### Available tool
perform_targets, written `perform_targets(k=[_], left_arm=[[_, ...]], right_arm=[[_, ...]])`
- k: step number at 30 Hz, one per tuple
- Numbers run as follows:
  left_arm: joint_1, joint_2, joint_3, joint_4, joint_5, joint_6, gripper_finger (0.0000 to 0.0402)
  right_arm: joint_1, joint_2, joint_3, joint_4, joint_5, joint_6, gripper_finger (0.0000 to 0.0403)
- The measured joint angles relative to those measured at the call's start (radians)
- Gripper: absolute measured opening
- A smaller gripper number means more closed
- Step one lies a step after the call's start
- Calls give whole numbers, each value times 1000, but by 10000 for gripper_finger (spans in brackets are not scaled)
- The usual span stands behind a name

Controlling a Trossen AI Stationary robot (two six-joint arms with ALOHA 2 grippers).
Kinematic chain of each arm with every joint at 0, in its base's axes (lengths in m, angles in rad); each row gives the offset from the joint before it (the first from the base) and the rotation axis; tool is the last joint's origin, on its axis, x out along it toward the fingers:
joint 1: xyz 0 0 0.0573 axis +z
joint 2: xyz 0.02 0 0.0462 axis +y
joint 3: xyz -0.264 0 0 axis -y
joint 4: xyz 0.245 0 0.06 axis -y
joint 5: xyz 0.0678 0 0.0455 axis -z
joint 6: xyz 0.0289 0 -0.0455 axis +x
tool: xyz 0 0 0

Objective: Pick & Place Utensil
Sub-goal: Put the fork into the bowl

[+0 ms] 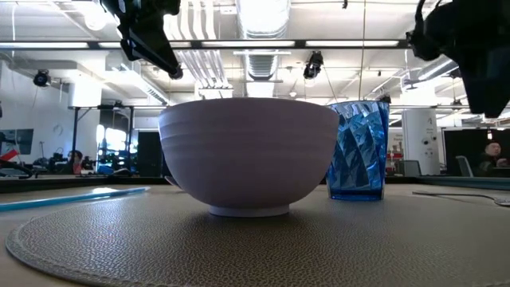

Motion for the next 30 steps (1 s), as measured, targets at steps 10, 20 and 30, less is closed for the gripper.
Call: perform_targets(k=[10,20,30], left_arm=[[0,0,0,0,0,0,124],[0,0,0,0,0,0,124],[0,0,-1,-3,0,0,124]], right_arm=[[2,49,-79,127,-9,35,201],[2,159,-83,144,-7,38,201],[2,221,-123,224,-6,15,201]])
